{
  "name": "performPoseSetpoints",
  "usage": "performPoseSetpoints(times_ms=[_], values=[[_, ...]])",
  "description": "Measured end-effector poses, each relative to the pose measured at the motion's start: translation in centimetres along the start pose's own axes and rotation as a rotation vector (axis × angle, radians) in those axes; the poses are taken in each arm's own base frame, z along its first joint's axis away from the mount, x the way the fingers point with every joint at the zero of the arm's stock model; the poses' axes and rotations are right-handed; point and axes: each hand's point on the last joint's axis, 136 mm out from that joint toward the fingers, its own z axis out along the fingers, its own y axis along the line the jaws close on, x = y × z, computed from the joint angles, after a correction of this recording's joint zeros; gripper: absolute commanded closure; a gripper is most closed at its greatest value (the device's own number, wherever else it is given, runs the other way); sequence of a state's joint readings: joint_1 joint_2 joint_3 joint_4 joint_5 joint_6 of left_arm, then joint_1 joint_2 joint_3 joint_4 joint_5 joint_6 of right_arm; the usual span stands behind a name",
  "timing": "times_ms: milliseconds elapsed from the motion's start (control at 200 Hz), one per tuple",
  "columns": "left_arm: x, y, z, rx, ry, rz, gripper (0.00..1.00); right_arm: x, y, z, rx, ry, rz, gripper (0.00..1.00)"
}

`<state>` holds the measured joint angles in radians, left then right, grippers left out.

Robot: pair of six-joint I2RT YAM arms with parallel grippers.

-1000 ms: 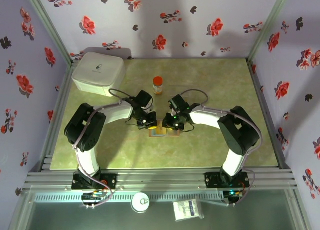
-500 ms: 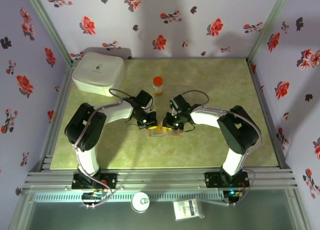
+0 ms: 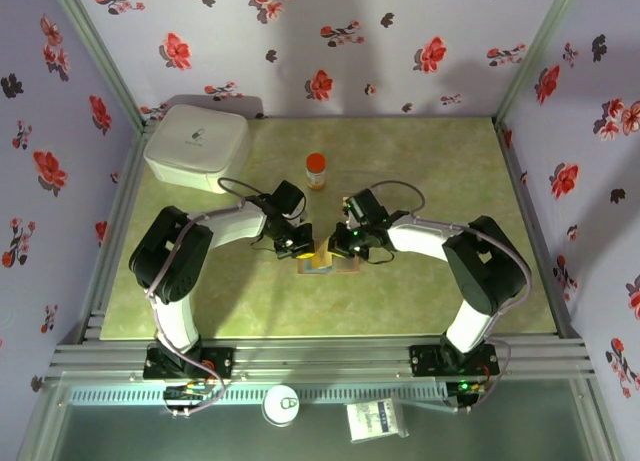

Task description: Take the credit cards out of the card holder

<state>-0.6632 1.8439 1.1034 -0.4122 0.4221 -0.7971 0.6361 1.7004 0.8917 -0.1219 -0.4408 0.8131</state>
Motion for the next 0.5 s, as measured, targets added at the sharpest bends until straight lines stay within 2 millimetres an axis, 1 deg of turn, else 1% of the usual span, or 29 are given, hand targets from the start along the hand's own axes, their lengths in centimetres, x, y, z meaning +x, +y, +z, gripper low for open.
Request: performPoseSetpoints(times_ms=[225,405,500], values=[[0.0,0.0,0.0,0.0,0.0,0.0,1.0,-0.3,-0.5,-0.9,0.001,-0.012,0.014,0.96],[0.0,0.0,0.0,0.0,0.0,0.0,1.0,-0.6,-0.6,-2.1,0.013,-0.035,0.002,0.96],[0.0,0.0,0.0,0.0,0.0,0.0,1.0,-0.5,-0.8,-2.6,0.029,-0.038,-0.009,0.97]])
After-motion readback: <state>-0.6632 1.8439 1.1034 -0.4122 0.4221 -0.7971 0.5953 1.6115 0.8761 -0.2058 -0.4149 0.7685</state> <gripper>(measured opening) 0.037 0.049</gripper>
